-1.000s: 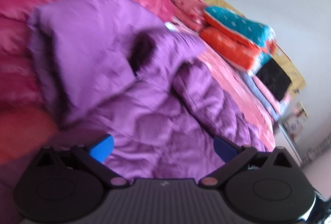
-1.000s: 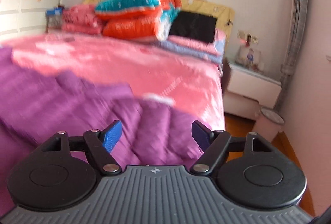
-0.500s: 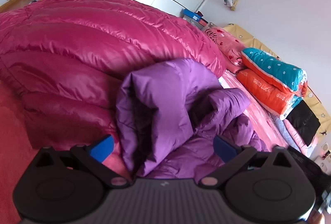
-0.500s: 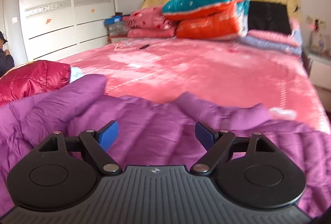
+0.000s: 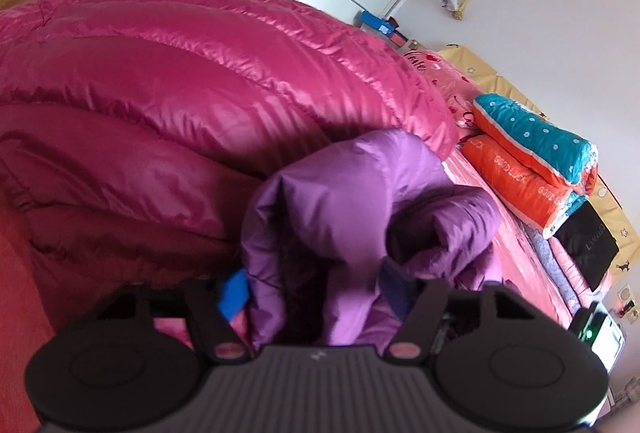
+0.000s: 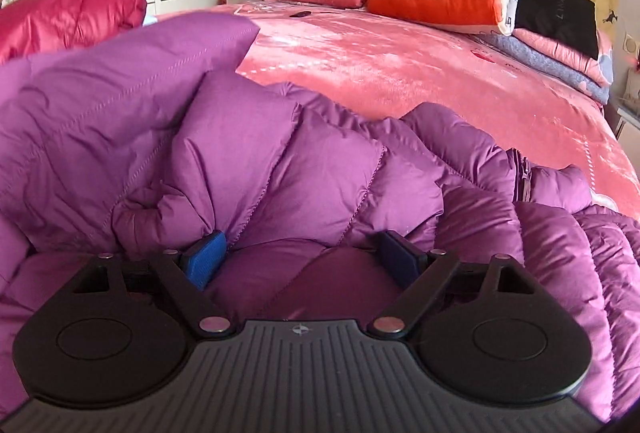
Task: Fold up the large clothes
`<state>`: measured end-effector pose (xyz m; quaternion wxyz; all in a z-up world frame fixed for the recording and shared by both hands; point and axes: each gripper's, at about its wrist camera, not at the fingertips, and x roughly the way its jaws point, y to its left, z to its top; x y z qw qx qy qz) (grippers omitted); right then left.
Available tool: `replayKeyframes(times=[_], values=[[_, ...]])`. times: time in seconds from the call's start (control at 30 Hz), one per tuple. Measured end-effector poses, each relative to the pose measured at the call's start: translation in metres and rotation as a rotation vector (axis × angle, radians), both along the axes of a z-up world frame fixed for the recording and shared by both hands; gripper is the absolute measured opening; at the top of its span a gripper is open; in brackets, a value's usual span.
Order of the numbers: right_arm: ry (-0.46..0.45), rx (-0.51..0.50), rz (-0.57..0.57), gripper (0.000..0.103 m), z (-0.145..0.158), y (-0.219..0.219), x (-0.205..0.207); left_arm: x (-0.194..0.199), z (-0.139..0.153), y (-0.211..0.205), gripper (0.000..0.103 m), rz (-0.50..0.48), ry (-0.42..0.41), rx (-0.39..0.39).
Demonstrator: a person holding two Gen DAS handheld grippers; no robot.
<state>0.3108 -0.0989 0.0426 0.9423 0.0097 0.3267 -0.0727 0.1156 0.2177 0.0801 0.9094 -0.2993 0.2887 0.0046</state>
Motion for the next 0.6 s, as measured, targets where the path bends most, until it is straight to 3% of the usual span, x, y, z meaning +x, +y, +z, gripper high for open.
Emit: replayKeyframes(times=[0.03,0.1,0.2,0.4,0.6], values=[[0.0,-0.007,0.001,0.103,-0.002,0.001,0.001,0.001,-0.002,0.003,0.052,0.005,0.007,-0.012],[-0.007,-0.01,0.001,0.103,-0.002,0.002,-0.001,0.001,-0.003,0.007,0.031,0.018,0.007,-0.033],[-0.033,0.004,0.003,0.103,0.006,0.003,-0.013,-0.004,0.001,0.01,0.02,0.035,-0.012,-0.02],[-0.217,0.046,-0.086,0.103,0.048,-0.014,-0.082,-0.013,0.009,0.014,0.011,0.039,-0.073,-0.01],[-0.257,0.106,-0.192,0.103,0.063,-0.063,-0.178,-0.018,0.008,0.032,0.009,0.054,-0.085,-0.091]])
